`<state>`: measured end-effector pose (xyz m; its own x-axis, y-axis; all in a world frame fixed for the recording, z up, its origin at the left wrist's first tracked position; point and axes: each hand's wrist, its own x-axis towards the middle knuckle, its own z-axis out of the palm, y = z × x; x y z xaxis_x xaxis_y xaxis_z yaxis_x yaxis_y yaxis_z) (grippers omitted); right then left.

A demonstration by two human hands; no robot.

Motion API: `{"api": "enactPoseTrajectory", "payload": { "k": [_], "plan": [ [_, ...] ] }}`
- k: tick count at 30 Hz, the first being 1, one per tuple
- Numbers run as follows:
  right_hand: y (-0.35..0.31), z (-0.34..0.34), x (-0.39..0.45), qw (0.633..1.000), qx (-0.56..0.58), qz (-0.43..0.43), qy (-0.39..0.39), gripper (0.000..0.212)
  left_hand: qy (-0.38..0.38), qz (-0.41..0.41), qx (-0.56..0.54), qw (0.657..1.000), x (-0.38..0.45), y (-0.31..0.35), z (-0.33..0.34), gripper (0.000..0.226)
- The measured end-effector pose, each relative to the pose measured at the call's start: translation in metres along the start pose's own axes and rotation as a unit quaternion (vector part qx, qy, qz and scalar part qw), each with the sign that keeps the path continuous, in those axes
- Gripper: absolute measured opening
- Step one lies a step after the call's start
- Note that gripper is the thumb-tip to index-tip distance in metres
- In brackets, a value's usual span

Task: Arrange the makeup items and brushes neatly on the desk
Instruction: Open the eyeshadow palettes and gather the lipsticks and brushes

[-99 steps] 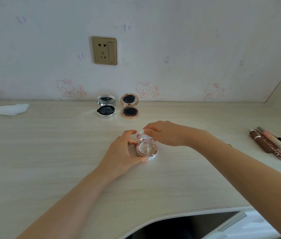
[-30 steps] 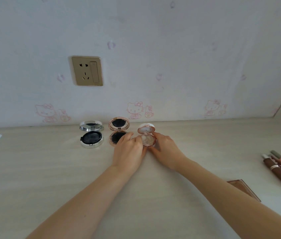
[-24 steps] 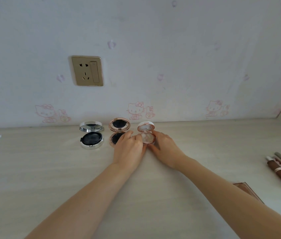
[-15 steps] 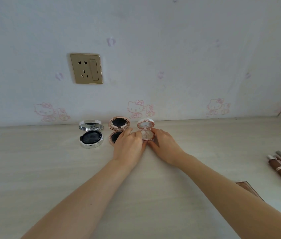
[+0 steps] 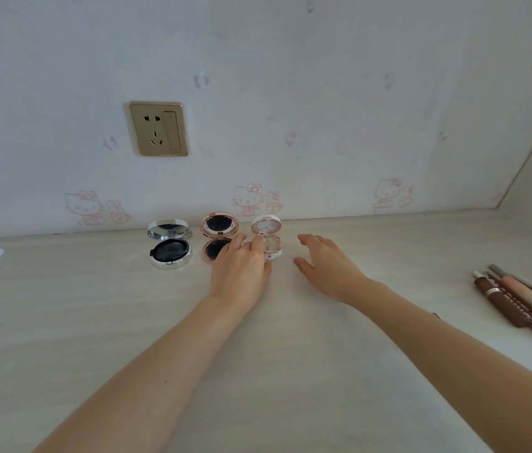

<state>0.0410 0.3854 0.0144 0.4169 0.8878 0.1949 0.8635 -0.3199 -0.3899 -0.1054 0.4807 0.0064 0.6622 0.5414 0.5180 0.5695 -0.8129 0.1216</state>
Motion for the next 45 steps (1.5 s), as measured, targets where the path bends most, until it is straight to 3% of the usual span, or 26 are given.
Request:
{"api": "enactPoseTrajectory", "payload": {
  "k": [11,17,24,38,45],
  "plan": [
    [0.051,-0.058,-0.098,0.997,-0.04,0.049,0.035,0.043,-0.067,0.057,-0.085,0.992,-0.04,0.076,-0.004,0.038],
    [0.077,-0.075,-0.143,0.988,-0.046,0.123,0.085,0.035,-0.094,0.063,-0.161,0.98,-0.049,0.124,0.001,0.04],
    [0.091,-0.079,-0.177,0.982,-0.055,0.168,0.062,0.033,-0.137,0.064,-0.21,0.966,-0.056,0.166,0.009,0.048],
    [0.079,-0.074,-0.175,0.976,-0.002,0.213,0.055,0.021,-0.193,0.078,-0.226,0.952,-0.056,0.175,0.013,0.055],
    [0.082,-0.076,-0.181,0.959,0.084,0.255,0.088,0.019,-0.157,0.068,-0.314,0.934,-0.064,0.179,0.005,0.047]
  ]
}}
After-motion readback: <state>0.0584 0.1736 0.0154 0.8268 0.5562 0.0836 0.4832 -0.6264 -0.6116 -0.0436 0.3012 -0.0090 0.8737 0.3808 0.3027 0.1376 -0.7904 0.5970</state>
